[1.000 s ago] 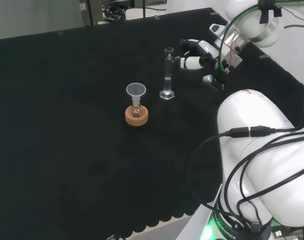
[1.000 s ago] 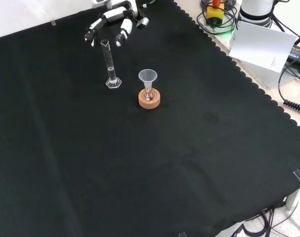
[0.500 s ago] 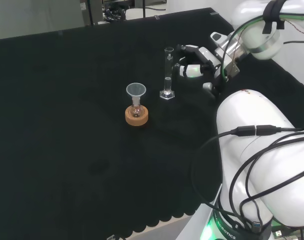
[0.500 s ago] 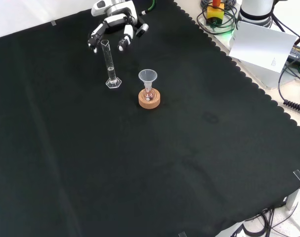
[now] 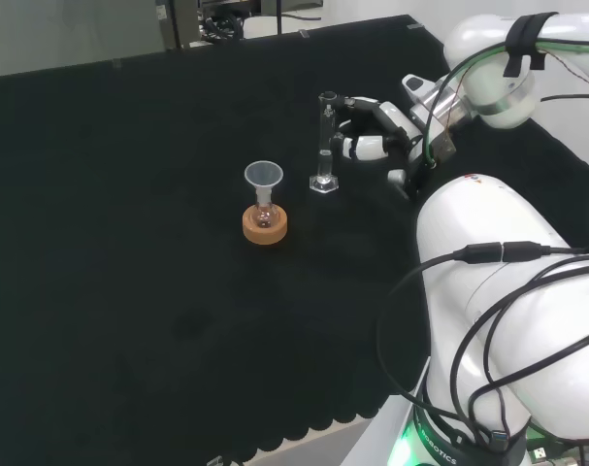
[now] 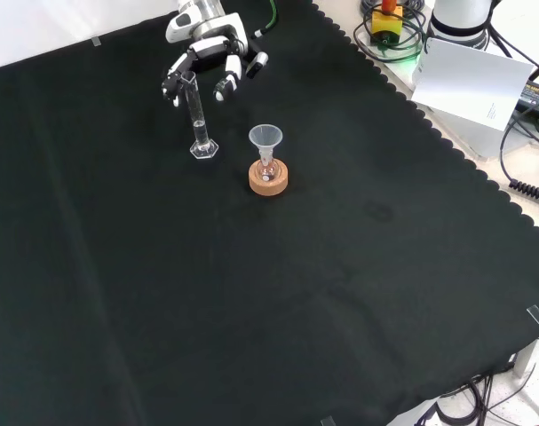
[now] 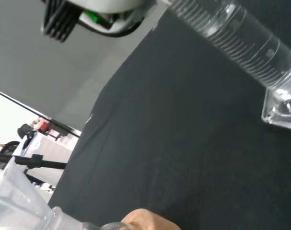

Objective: Pick up the graduated cylinder.

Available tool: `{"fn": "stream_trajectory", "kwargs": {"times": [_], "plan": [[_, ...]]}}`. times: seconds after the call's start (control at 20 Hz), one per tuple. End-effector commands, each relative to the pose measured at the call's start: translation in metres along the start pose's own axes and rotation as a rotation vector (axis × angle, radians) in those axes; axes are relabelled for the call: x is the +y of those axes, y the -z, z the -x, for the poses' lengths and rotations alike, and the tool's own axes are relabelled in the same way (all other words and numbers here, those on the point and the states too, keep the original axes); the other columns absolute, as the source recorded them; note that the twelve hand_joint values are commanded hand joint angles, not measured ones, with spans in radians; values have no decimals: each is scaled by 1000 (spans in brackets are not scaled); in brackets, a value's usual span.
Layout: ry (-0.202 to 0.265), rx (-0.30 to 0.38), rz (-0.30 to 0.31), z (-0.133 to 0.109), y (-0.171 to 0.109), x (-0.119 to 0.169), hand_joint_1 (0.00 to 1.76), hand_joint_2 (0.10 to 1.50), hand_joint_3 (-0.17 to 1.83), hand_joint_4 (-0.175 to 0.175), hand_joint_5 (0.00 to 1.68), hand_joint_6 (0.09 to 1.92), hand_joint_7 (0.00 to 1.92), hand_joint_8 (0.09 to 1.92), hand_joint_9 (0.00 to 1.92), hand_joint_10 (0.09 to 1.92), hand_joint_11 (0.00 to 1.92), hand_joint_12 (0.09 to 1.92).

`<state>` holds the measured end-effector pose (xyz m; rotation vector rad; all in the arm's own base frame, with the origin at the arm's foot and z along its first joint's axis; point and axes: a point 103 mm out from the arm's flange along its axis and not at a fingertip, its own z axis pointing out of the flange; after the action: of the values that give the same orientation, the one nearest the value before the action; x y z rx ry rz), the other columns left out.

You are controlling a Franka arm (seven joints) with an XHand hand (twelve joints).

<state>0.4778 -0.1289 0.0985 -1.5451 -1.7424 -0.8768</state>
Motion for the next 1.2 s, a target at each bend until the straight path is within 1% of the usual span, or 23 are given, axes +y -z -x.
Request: {"fn": "stream_trajectory", "kwargs": {"times": [0.05,0.45,0.75,1.2], "plan": [[23,32,-11,1,-8,5,984,621,634,-17,501,87,411,627,680,543,406,1311],[41,89,-19,3,-23,13,1001,619,645,-12,516,87,448,640,712,540,432,1302],[65,124,7,0,-29,16,1013,619,649,-7,557,87,452,635,706,529,430,1296],[63,148,19,4,-31,16,1039,637,657,-1,631,122,461,630,723,526,440,1288]]}}
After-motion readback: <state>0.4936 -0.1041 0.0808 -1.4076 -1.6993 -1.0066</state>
